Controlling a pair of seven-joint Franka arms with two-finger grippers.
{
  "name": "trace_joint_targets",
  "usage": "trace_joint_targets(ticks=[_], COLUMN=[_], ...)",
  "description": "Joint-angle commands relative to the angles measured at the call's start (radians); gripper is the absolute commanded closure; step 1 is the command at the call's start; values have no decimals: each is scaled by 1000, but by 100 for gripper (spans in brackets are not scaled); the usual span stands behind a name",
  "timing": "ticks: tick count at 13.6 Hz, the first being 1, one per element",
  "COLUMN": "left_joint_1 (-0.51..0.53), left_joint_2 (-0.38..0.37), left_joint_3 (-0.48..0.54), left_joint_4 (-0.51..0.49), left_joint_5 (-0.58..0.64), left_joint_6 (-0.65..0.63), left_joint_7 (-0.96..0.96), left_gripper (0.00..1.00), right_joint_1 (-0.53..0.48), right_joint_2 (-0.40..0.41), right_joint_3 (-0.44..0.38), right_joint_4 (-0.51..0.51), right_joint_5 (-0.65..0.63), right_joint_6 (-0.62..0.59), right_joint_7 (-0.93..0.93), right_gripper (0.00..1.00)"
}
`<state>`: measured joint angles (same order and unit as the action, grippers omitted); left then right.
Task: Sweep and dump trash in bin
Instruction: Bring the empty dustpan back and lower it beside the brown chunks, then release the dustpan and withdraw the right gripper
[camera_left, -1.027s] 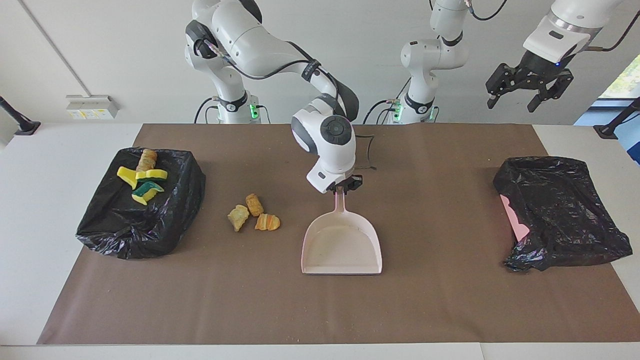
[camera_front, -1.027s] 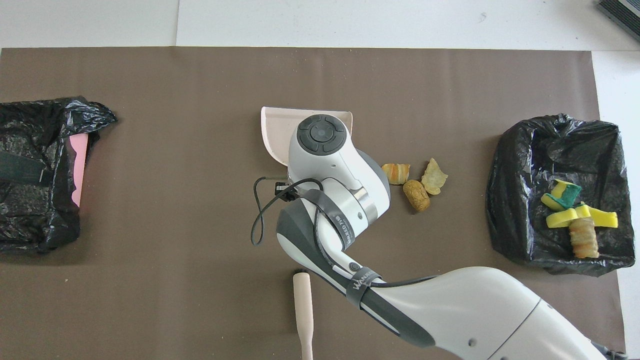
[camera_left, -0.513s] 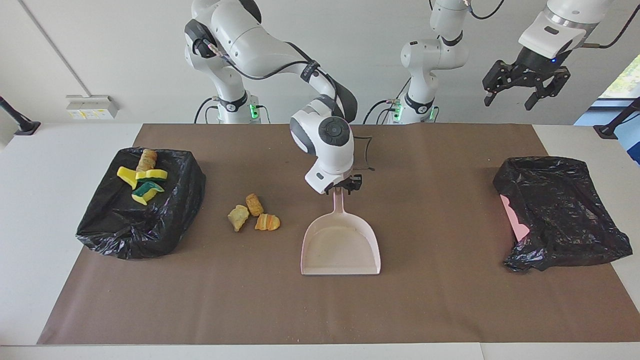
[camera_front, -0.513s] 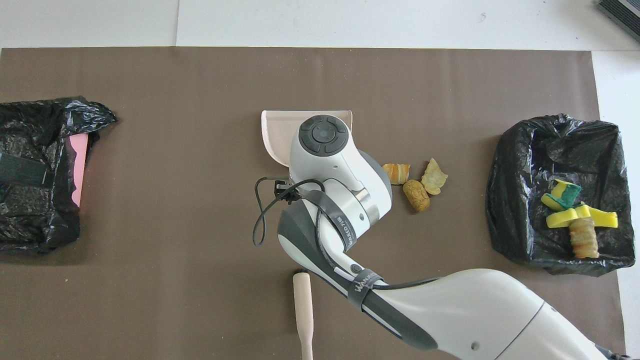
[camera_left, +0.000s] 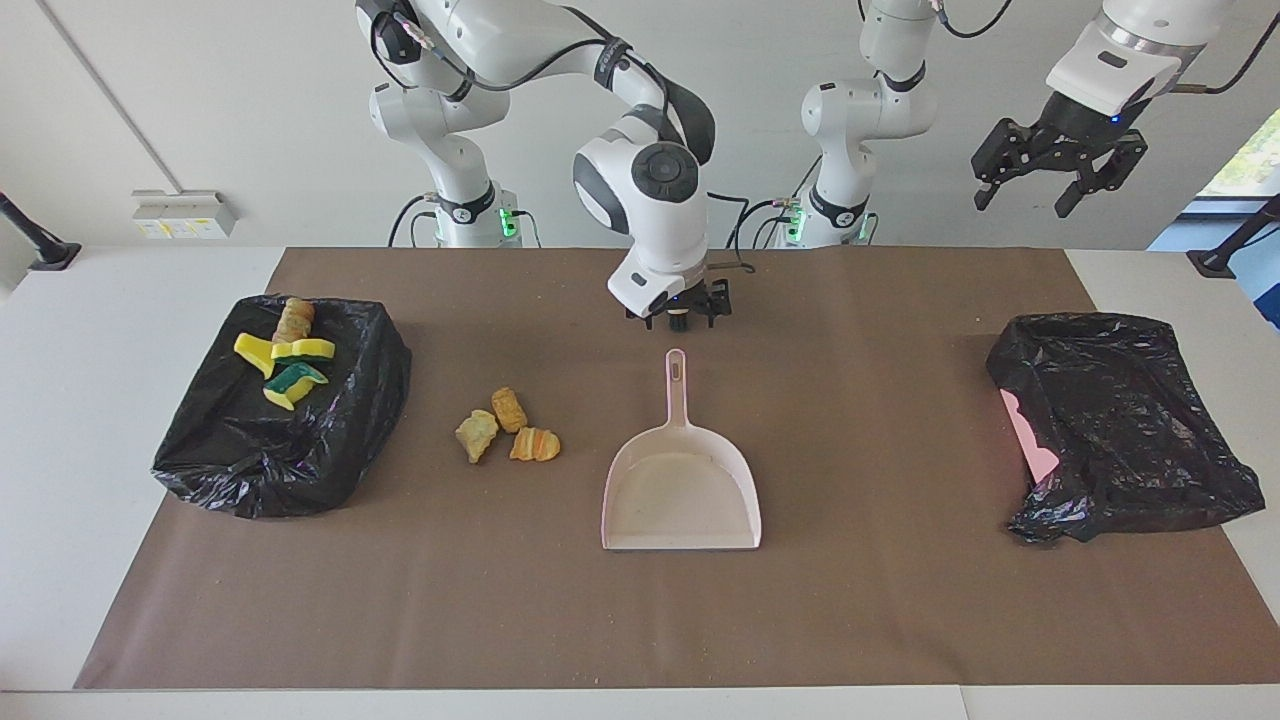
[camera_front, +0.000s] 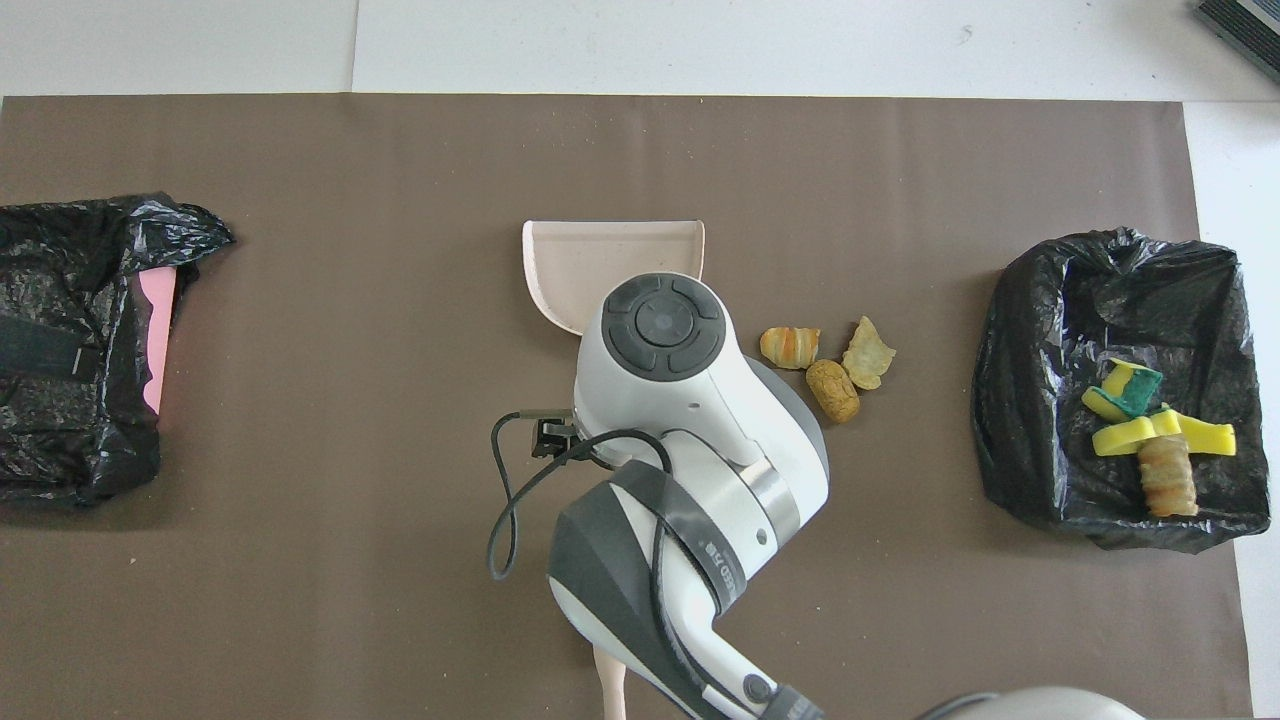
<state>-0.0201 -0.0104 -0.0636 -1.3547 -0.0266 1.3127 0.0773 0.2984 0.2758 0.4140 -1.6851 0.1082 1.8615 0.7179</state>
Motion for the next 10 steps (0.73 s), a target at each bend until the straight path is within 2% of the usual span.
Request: trace_joint_targets(ticks=[1,4,6,8,10], left_joint_1=[11,-1,-7,-47,-98], left_joint_2=[-22,-25,-37,-37,-23], left_joint_3=[-7,-13,-24,-33,-38], left_joint_4=[-18,-23,-64,-99,-153], left_joint_5=[-7,-12,-16,-16,-16], left_joint_6=[-24,-6,72,114,190], left_joint_7=[1,-1,-1,1,1], left_gripper=[0,0,0,0,0], right_joint_1=[31,126,189,225,269], right_joint_2=[-180,-343,-462,-532,-538], right_joint_3=[0,0,0,0,0], right_joint_4=[-220,-446,-609,-691,-743], right_joint_5=[77,151,232,264,295], right_joint_6=[33,118,207,208,238], right_joint_7=[-24,-21,-23,-28,-25], right_gripper=[0,0,0,0,0])
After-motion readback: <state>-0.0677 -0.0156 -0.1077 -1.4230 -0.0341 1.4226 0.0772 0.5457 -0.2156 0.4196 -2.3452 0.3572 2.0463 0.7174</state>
